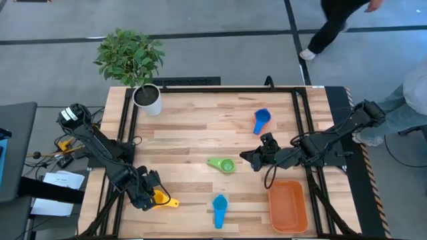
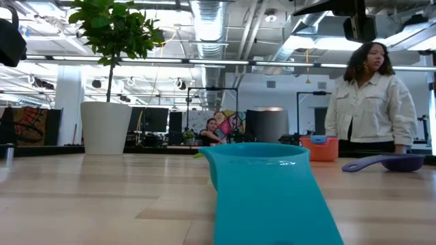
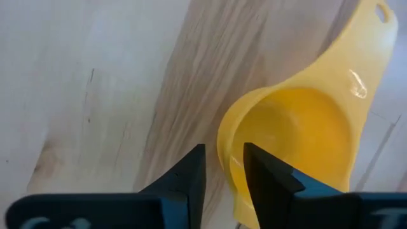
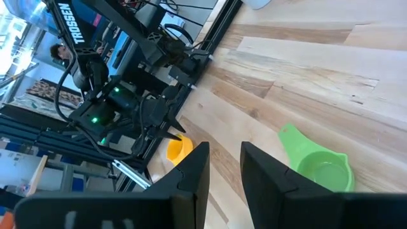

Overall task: Nest measuring cups in basket
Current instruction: Stack the yellow measuring cup on top of the blue measuring cup

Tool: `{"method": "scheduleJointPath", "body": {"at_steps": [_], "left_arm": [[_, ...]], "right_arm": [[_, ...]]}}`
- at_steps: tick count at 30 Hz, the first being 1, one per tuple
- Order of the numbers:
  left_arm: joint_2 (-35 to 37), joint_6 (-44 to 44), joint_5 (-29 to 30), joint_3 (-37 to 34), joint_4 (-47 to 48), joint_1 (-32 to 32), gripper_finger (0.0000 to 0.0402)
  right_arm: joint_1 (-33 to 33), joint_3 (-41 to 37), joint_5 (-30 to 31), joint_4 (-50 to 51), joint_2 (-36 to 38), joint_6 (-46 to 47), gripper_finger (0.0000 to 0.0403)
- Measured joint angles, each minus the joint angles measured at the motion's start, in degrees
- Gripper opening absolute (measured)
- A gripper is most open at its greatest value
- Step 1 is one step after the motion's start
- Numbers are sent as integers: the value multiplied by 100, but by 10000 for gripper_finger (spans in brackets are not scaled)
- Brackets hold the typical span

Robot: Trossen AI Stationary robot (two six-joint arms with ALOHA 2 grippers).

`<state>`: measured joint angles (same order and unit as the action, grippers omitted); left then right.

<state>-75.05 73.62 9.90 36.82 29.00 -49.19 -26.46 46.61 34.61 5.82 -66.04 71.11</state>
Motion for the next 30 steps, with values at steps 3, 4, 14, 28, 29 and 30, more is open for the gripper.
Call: {"method": "scheduleJointPath", "body": {"at_steps": [3, 4, 14, 28, 29, 30], "left_arm": [[-1, -153, 91, 0, -5, 0, 63], [0, -205, 121, 0, -10, 0, 50], [-2, -1178, 347, 164, -57, 406, 3], [-2, -4922, 600, 1572, -63, 2101, 1], [-4, -5195, 601, 1665, -99, 2255, 1], [-2, -5476, 604, 1734, -204, 2399, 1]], "right_arm": [[0, 0, 0, 5, 0, 13, 113], [0, 0, 0, 17, 0, 56, 113], [-7, 0, -114, 579, 0, 301, 105], [161, -2, -1677, 744, 0, -272, 117], [192, -2, -1782, 744, 0, -372, 123], [227, -2, -1859, 742, 0, -457, 129]]}}
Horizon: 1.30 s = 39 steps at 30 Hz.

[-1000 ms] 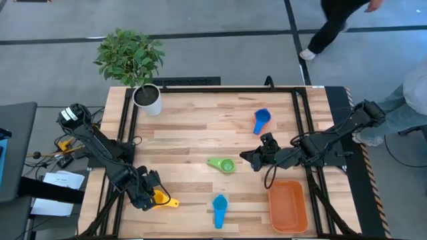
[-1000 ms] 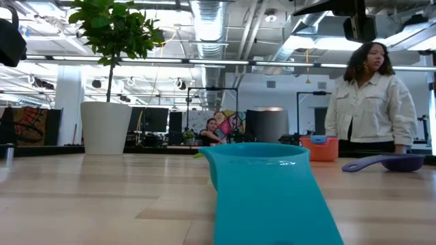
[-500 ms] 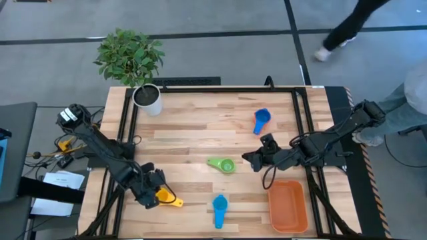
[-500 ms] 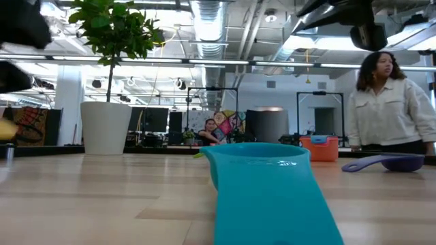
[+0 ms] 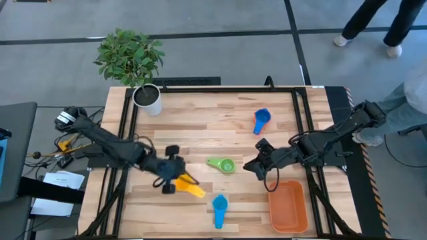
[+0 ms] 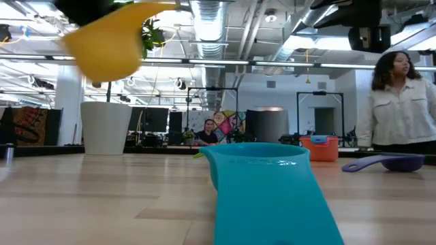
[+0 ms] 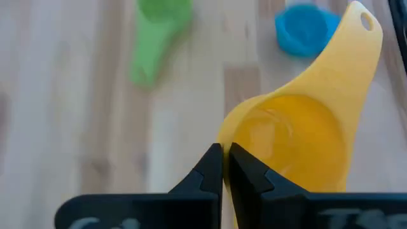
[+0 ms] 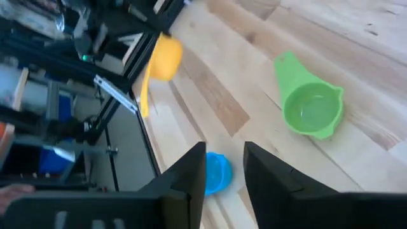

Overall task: Nest measuring cups in basket
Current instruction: Stack the yellow measuring cup on top of the blue measuring cup

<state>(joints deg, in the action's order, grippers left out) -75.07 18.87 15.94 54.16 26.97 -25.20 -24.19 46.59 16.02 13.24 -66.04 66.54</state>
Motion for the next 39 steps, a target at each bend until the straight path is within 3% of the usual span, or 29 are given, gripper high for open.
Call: {"method": "scheduleJointPath", "body": {"at_steps": [5, 10, 14, 18, 29, 37, 39], "left_arm": [[-14, -1299, -4, 264, -713, 576, 0], [-451, -2276, 1, 779, -833, 941, 0], [-1005, -2900, 68, 1292, -822, 1055, 0], [-1500, -3362, 92, 1836, -808, 1186, 0], [-2084, -3723, -219, 2516, -790, 1573, 0], [-2081, -3596, -213, 2524, -787, 1647, 1], [-2081, -3347, -133, 2524, -784, 1655, 6]], "right_arm": [[323, -5, -671, -326, -192, -531, 163], [646, -2, -1468, -1425, -587, -989, 184], [864, 10, -1950, -2056, -811, -1014, 188], [991, -4, -2178, -1910, -994, -1088, 180], [1003, 0, -2526, -1876, -1209, -1307, 134], [1010, 0, -2502, -1798, -1202, -1284, 22], [1008, 0, -2401, -1795, -1202, -1184, 13]]}}
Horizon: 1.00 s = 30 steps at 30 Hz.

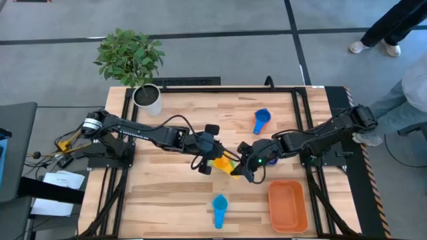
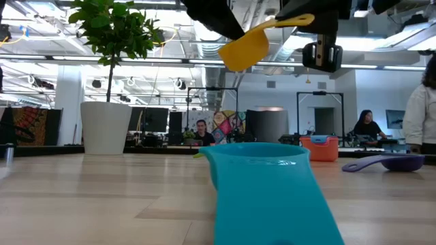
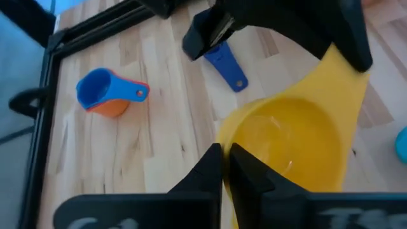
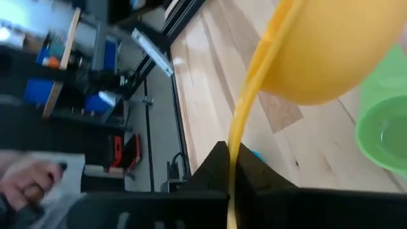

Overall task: Nest measuring cups in basket
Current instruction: Stack the yellow measuring cup on top of the blue measuring cup

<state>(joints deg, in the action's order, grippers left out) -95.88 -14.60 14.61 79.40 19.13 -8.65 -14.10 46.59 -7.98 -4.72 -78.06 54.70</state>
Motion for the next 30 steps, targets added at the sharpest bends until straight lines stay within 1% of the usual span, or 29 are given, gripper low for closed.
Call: {"method": "scheduleJointPath", "body": {"at_steps": [3, 6, 8, 11, 15, 17, 20, 22, 25, 27, 28, 30], "left_arm": [[6, 782, 347, 0, -23, 42, 28], [127, 1550, 726, 0, 43, 122, 62], [261, 1952, 782, 0, 218, 188, 89], [434, 2386, 774, 0, 517, 271, 126], [636, 2625, 798, 0, 751, 362, 162], [642, 2688, 855, 0, 716, 380, 170], [611, 2792, 859, 0, 680, 400, 173], [564, 2902, 835, -8, 691, 423, 172], [566, 2962, 830, -225, 397, 436, 170], [566, 2899, 812, -372, 259, 489, 169], [563, 2847, 755, -410, 260, 527, 169], [562, 2665, 518, -549, -28, 679, 169]], "right_arm": [[-40, 0, 494, 29, 23, 290, 15], [-126, 0, 1330, 152, 138, 531, 7], [-149, -58, 1834, 278, 308, 703, 9], [-166, -453, 2349, 234, 740, 983, 7], [-152, -1309, 2943, -71, 1582, 1307, 6], [-115, -1829, 3286, -465, 2064, 1435, 6], [-59, -2558, 3900, -1039, 2702, 1687, 6], [-5, -2957, 4258, -1161, 3071, 1847, 6], [128, -3396, 4526, -1168, 3491, 2048, 6], [296, -3624, 4563, -1152, 3687, 2144, 6], [392, -3715, 4570, -1166, 3763, 2186, 6], [599, -3827, 4567, -1116, 3863, 2174, 5]]}}
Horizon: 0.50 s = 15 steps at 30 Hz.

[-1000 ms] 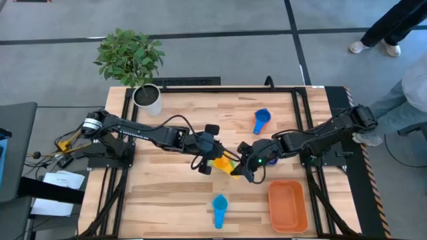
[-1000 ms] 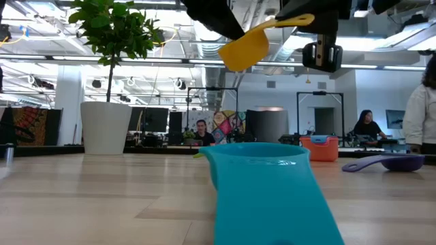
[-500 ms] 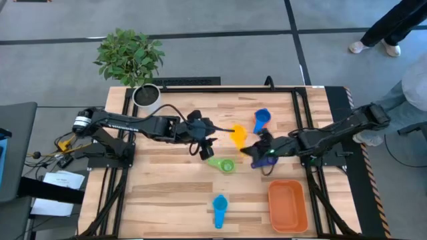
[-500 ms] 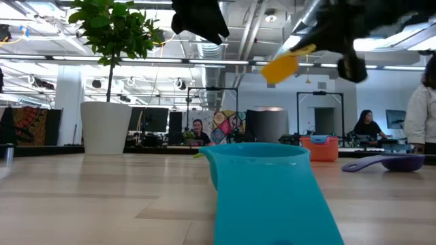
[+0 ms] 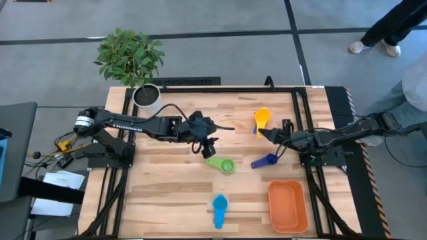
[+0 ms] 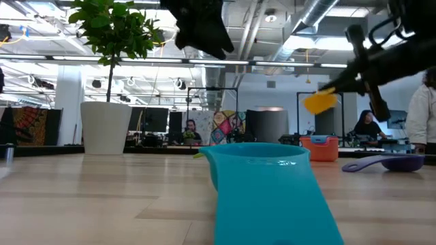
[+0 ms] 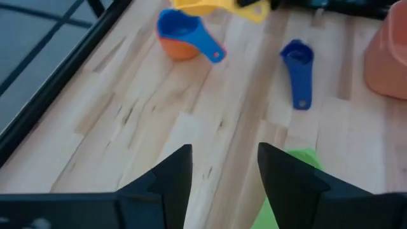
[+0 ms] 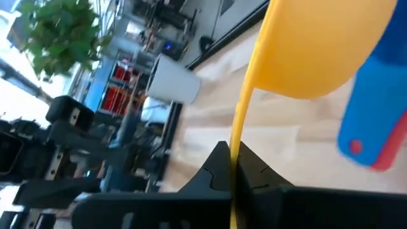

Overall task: Nest measuring cups in basket
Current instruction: Stack the yellow measuring cup on top of the blue measuring cup

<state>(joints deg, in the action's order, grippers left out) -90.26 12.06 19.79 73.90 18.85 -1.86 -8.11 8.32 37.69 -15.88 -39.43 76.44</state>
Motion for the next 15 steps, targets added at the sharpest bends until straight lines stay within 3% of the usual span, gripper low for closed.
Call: {"method": "scheduleJointPath", "body": {"at_steps": [3, 10, 15], "left_arm": [[-92, -248, -481, -195, -357, 345, 169], [-377, -937, -1644, -185, -1166, 1185, 168], [-406, -1339, -2314, -181, -1451, 1718, 168]], "right_arm": [[403, -121, -138, -7, 47, -13, 5], [1392, -238, -1483, -36, 49, -313, 5], [1982, -236, -2047, -51, 20, -450, 5]]}}
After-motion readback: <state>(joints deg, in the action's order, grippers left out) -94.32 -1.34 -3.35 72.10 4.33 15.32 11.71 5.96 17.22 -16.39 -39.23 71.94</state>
